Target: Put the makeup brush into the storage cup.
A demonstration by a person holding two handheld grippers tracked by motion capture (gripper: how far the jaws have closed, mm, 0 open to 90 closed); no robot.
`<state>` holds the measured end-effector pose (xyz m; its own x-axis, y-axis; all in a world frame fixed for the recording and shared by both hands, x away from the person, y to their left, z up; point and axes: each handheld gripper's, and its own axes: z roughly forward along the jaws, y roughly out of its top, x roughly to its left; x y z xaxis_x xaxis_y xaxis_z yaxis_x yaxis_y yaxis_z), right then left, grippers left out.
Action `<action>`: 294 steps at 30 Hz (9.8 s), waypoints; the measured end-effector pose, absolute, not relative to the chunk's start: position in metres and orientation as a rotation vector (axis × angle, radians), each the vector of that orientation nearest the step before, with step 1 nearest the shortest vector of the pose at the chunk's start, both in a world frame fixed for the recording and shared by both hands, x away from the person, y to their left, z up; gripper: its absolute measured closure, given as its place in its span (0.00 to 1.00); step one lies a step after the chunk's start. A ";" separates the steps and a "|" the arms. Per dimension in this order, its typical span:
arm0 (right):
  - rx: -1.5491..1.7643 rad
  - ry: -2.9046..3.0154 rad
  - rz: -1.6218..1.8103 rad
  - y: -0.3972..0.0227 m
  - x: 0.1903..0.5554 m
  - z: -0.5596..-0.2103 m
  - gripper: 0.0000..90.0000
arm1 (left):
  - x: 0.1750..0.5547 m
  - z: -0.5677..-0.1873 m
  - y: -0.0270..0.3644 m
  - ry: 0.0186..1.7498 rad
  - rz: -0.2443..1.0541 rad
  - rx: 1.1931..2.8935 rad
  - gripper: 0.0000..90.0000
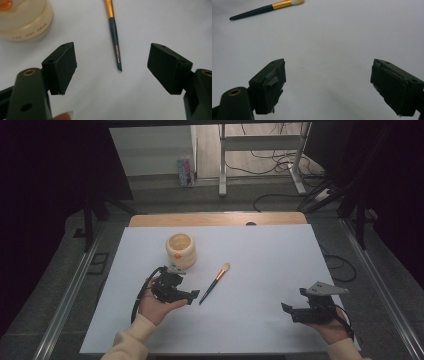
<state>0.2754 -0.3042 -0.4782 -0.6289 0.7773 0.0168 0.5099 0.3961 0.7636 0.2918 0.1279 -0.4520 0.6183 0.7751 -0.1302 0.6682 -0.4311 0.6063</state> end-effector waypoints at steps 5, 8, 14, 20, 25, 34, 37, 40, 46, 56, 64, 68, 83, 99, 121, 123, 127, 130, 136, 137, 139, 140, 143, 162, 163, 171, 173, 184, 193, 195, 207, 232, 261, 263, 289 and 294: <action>1.107 2.317 1.098 -0.305 0.275 -0.478 0.14 | 0.298 -0.450 0.123 1.125 0.216 2.224 0.26; 1.105 2.318 1.101 -0.305 0.275 -0.478 0.14 | 0.300 -0.449 0.122 1.126 0.210 2.226 0.26; 1.104 2.321 1.094 -0.305 0.276 -0.479 0.14 | 0.306 -0.448 0.119 1.132 0.195 2.216 0.26; 1.107 2.322 1.093 -0.305 0.276 -0.479 0.15 | 0.309 -0.449 0.116 1.135 0.196 2.223 0.26; 1.108 2.323 1.092 -0.305 0.276 -0.479 0.15 | 0.312 -0.449 0.114 1.135 0.192 2.226 0.26; 1.116 2.319 1.104 -0.306 0.276 -0.479 0.15 | 0.317 -0.451 0.108 1.133 0.176 2.230 0.26; 1.119 2.316 1.113 -0.307 0.276 -0.479 0.15 | 0.320 -0.452 0.104 1.134 0.171 2.239 0.26; 1.118 2.318 1.112 -0.307 0.277 -0.479 0.15 | 0.322 -0.453 0.102 1.130 0.171 2.249 0.26; 1.117 2.319 1.110 -0.307 0.277 -0.479 0.15 | 0.328 -0.455 0.093 1.125 0.165 2.272 0.26; 1.115 2.320 1.106 -0.308 0.277 -0.479 0.15 | 0.338 -0.458 0.082 1.124 0.154 2.303 0.26; 1.118 2.320 1.102 -0.308 0.278 -0.481 0.15 | 0.346 -0.466 0.080 1.132 0.130 2.310 0.26; 1.121 2.322 1.100 -0.308 0.278 -0.481 0.15 | 0.349 -0.468 0.079 1.135 0.128 2.312 0.26; 1.117 2.329 1.086 -0.308 0.279 -0.483 0.15 | 0.363 -0.479 0.069 1.136 0.084 2.339 0.27; 1.118 2.331 1.085 -0.308 0.280 -0.484 0.15 | 0.375 -0.483 0.057 1.143 0.061 2.367 0.27; 1.115 2.333 1.080 -0.309 0.280 -0.484 0.15 | 0.383 -0.493 0.047 1.131 0.008 2.411 0.28; 1.114 2.333 1.080 -0.309 0.280 -0.484 0.15 | 0.384 -0.495 0.046 1.133 0.004 2.417 0.29; 1.115 2.334 1.083 -0.309 0.280 -0.484 0.15 | 0.385 -0.497 0.045 1.136 -0.004 2.418 0.29; 1.116 2.334 1.083 -0.309 0.280 -0.484 0.15 | 0.386 -0.499 0.045 1.135 -0.005 2.424 0.30; 1.113 2.335 1.079 -0.309 0.281 -0.484 0.15 | 0.388 -0.502 0.044 1.142 -0.006 2.432 0.33; 1.114 2.334 1.079 -0.309 0.281 -0.484 0.15 | 0.388 -0.502 0.044 1.142 -0.003 2.435 0.33; 1.114 2.335 1.079 -0.309 0.281 -0.484 0.15 | 0.388 -0.503 0.043 1.144 0.006 2.445 0.35; 1.115 2.335 1.079 -0.309 0.281 -0.484 0.15 | 0.388 -0.504 0.043 1.147 0.004 2.449 0.37; 1.114 2.335 1.078 -0.309 0.281 -0.484 0.15 | 0.389 -0.505 0.042 1.143 0.006 2.458 0.41; 1.115 2.336 1.077 -0.309 0.282 -0.485 0.15 | 0.393 -0.507 0.043 1.164 0.032 2.461 0.66; 1.115 2.336 1.077 -0.309 0.282 -0.485 0.15 | 0.393 -0.507 0.043 1.164 0.032 2.461 0.66; 1.116 2.337 1.072 -0.309 0.282 -0.485 0.15 | 0.390 -0.506 0.037 1.114 0.121 2.528 0.78; 1.118 2.337 1.072 -0.309 0.282 -0.485 0.15 | 0.389 -0.506 0.034 1.100 0.128 2.545 0.80; 1.117 2.335 1.075 -0.309 0.282 -0.485 0.15 | 0.390 -0.504 0.029 1.106 0.125 2.568 0.87; 1.119 2.333 1.076 -0.310 0.282 -0.485 0.15 | 0.386 -0.501 0.023 1.072 0.157 2.581 0.87; 1.120 2.333 1.075 -0.310 0.282 -0.485 0.15 | 0.385 -0.498 0.021 1.058 0.159 2.582 0.87; 1.118 2.331 1.075 -0.310 0.282 -0.485 0.15 | 0.381 -0.477 0.030 1.064 0.188 2.486 0.87; 1.125 2.328 1.076 -0.311 0.282 -0.485 0.15 | 0.375 -0.446 0.053 1.060 0.241 2.370 0.87; 1.128 2.326 1.065 -0.310 0.282 -0.485 0.15 | 0.371 -0.430 0.077 1.063 0.240 2.233 0.87; 1.128 2.326 1.064 -0.310 0.282 -0.485 0.15 | 0.371 -0.429 0.079 1.064 0.238 2.221 0.87; 1.124 2.328 1.058 -0.310 0.282 -0.485 0.15 | 0.364 -0.415 0.107 1.045 0.275 2.080 0.87; 1.123 2.330 1.056 -0.310 0.282 -0.485 0.15 | 0.364 -0.413 0.112 1.047 0.274 2.050 0.87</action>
